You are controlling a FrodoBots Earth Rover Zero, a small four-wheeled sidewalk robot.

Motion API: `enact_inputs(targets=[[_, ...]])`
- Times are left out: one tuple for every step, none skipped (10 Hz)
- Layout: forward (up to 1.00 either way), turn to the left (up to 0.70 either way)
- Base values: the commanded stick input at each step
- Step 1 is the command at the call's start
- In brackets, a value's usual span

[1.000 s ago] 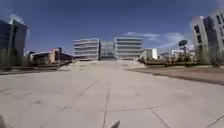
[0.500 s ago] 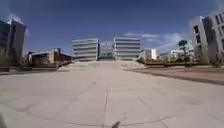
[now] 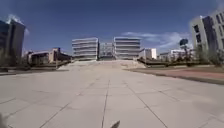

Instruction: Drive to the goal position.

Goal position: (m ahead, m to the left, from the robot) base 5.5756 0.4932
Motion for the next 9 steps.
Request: enact_inputs(targets=[[0.70, -0.01], [0.70, -0.01], [0.70, -0.01], [0.70, -0.01], [0.70, -0.01], [0.70, -0.01], [0.70, -0.01], [0.70, -0.01], [0.70, -0.01]])
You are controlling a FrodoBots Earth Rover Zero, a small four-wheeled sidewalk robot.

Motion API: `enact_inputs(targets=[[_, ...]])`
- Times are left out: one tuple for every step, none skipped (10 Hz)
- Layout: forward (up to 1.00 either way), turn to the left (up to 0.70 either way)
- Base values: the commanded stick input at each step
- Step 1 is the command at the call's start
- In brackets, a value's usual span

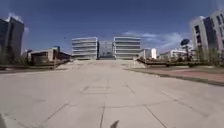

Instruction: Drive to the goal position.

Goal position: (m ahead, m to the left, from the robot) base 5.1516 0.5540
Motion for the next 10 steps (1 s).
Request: enact_inputs(targets=[[0.70, -0.01], [0.70, -0.01], [0.70, -0.01], [0.70, -0.01], [0.70, -0.01], [0.70, -0.01], [0.70, -0.01], [0.70, -0.01], [0.62, -0.01], [0.55, -0.01]])
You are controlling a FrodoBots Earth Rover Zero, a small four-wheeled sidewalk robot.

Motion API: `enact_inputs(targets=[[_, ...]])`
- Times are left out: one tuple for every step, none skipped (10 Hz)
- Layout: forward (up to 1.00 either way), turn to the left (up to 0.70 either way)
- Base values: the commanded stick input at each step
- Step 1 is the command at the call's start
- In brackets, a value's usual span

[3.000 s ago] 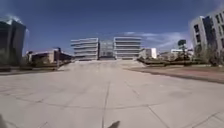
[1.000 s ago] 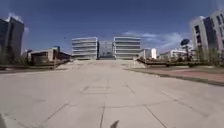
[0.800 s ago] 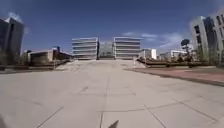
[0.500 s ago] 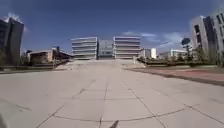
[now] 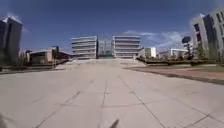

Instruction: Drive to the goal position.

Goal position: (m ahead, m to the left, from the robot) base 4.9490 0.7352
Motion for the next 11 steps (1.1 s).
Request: enact_inputs(targets=[[0.55, -0.01], [0.55, -0.01], [0.55, -0.01], [0.55, -0.01], [0.55, -0.01], [0.55, -0.01], [0.55, -0.01], [0.55, -0.01], [0.55, -0.01], [0.55, -0.01], [0.55, -0.01]])
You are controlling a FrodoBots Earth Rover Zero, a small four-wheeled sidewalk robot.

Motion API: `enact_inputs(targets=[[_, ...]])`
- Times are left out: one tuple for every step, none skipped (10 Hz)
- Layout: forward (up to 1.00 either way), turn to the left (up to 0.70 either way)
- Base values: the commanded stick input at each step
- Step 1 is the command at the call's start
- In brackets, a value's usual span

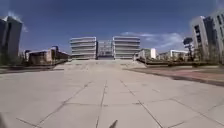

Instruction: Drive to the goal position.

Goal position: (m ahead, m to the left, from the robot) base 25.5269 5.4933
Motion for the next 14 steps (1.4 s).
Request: enact_inputs(targets=[[0.55, -0.01], [0.55, -0.01], [0.55, -0.01], [0.55, -0.01], [0.55, -0.01], [0.55, -0.01], [0.55, -0.01], [0.55, -0.01], [0.55, -0.01], [0.55, -0.01], [0.55, -0.01], [0.55, -0.01], [0.55, -0.01], [0.55, -0.01]])
